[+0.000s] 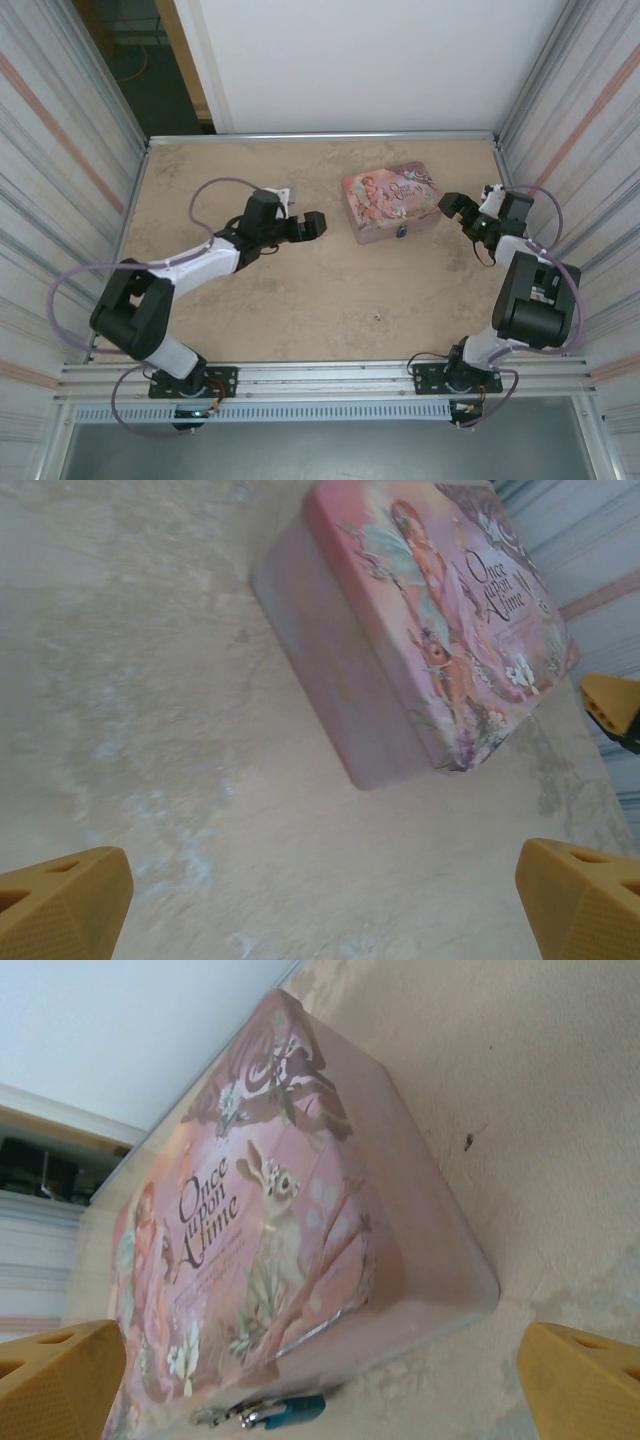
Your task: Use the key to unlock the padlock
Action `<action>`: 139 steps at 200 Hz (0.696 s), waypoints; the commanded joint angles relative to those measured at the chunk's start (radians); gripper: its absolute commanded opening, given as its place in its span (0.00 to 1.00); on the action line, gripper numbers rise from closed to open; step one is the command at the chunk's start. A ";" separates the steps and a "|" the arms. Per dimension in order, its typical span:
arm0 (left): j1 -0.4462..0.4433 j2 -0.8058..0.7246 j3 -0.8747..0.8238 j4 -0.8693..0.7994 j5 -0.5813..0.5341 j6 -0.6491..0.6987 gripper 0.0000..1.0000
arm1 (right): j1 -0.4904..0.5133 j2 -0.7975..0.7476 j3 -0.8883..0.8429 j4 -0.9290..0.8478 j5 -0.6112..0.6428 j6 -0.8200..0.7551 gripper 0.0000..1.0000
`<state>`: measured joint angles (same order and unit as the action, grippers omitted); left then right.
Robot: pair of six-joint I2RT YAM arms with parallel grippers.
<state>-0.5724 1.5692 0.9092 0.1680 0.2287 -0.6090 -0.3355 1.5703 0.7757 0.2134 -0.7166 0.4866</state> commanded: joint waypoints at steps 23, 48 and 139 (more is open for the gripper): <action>-0.032 0.141 0.143 0.047 0.090 -0.049 0.99 | 0.012 0.104 0.103 0.009 -0.046 -0.020 0.99; -0.044 0.218 0.203 0.069 0.125 -0.064 0.99 | 0.029 0.152 0.149 -0.017 -0.041 -0.039 0.99; -0.062 0.388 0.356 0.082 0.167 -0.119 0.99 | 0.076 0.267 0.270 -0.075 -0.047 -0.088 0.99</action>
<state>-0.6239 1.9266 1.2095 0.2317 0.3683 -0.7021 -0.2676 1.8080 1.0092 0.1707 -0.7353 0.4355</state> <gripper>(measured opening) 0.987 0.990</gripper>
